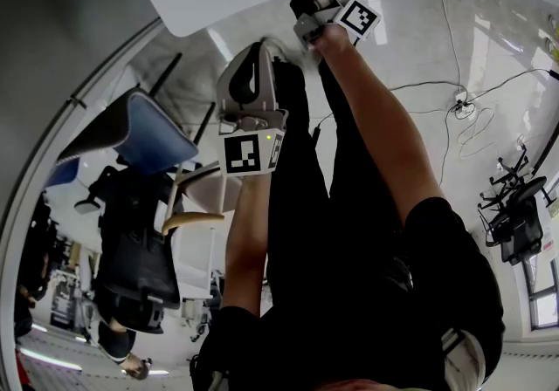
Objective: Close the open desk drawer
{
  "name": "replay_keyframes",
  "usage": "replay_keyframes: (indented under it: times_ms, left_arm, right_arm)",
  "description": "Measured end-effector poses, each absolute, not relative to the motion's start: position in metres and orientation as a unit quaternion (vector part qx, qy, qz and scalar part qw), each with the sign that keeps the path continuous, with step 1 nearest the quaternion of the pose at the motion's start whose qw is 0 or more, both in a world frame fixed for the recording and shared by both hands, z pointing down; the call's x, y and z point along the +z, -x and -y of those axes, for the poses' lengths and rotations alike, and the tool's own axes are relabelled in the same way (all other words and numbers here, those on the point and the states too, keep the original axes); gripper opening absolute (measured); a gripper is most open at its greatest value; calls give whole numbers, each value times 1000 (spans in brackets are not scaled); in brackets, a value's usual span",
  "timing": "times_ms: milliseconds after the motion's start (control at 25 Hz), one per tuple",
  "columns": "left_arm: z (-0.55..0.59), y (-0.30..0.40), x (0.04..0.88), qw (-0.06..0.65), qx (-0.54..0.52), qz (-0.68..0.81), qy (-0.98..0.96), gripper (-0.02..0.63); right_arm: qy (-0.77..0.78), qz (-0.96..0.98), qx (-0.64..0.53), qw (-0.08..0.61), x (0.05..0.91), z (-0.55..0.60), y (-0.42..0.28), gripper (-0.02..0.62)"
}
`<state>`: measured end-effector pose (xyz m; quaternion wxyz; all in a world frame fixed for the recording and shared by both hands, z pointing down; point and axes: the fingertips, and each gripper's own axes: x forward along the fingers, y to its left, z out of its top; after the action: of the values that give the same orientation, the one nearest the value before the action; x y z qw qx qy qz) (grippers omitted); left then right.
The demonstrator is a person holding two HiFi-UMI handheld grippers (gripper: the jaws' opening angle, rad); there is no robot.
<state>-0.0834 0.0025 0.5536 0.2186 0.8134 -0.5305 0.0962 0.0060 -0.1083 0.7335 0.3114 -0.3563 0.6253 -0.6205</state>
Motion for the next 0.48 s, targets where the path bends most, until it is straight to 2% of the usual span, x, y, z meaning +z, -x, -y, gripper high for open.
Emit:
replay_keyframes:
  times_ms: [240, 400, 480]
  left_arm:
    - [-2, 83, 555, 218, 96, 539, -808, 18]
    - [-5, 86, 551, 220, 94, 542, -806, 18]
    - [-8, 87, 547, 220, 93, 544, -804, 18]
  right_arm:
    - [366, -629, -618, 298, 734, 108, -6, 45]
    - [364, -638, -621, 276, 731, 107, 0, 111]
    - [373, -633, -626, 262, 732, 101, 0, 123]
